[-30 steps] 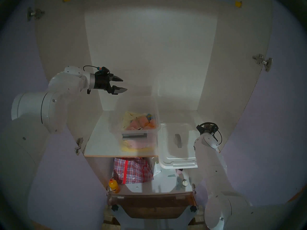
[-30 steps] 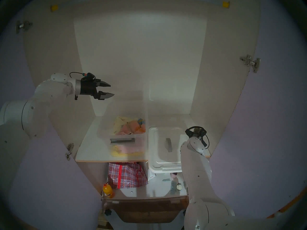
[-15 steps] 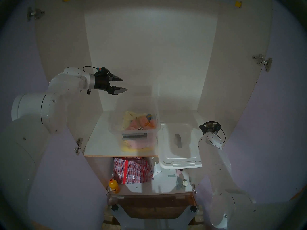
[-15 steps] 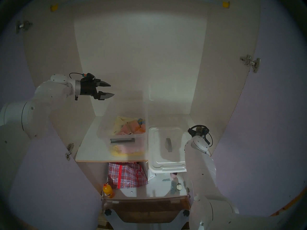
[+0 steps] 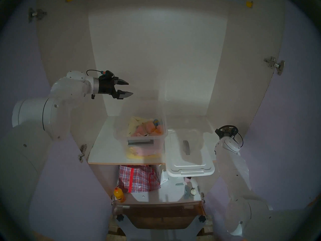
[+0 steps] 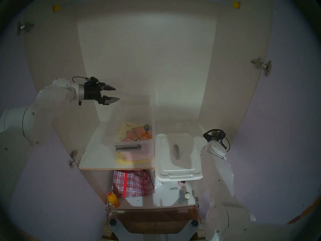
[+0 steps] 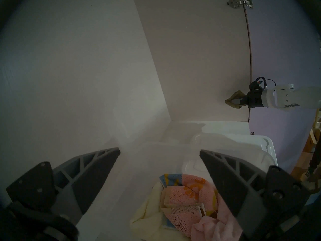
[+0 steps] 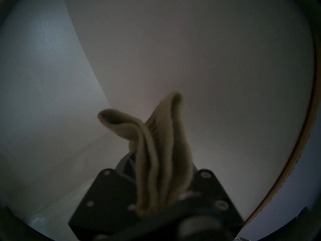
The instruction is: Take socks out of the storage bin, place them on top of the cabinet, and put the lid back on the bin
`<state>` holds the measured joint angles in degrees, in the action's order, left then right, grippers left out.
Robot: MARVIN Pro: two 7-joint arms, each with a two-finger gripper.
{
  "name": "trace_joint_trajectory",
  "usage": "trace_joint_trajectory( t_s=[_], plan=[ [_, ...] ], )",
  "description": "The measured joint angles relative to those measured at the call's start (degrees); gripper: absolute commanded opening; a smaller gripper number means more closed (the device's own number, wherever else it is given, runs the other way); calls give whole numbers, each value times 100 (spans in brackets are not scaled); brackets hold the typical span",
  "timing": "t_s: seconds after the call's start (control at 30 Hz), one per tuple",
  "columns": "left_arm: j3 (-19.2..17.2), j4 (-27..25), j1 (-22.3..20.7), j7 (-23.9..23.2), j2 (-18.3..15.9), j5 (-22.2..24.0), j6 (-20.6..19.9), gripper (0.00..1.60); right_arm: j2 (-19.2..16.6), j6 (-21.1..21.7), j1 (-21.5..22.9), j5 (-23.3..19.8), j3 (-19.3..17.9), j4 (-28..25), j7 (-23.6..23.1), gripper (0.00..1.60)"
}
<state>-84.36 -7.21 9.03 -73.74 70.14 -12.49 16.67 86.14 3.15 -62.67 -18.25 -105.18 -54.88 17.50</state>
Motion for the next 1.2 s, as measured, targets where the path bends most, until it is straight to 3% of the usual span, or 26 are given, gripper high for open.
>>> trace_joint_trajectory(
  t_s=[0.07, 0.1, 0.13, 0.87, 1.2],
  plan=[
    [-16, 0, 4, 0, -1, 0, 18, 160, -39, 23, 25, -1, -29, 23, -9, 0],
    [-21, 0, 6, 0, -1, 0, 26, 160, -60, 34, 35, -1, -42, 33, -14, 35],
    [-28, 0, 8, 0, -2, 0, 34, 160, -76, 45, 45, -1, -52, 48, -16, 160],
    [-157, 0, 62, -2, -8, 0, 215, 160, -161, 239, 130, 163, 53, 404, -95, 160],
    [-194, 0, 80, -2, -12, 0, 280, 160, -52, 282, 61, 278, 369, 463, -172, 160]
  ],
)
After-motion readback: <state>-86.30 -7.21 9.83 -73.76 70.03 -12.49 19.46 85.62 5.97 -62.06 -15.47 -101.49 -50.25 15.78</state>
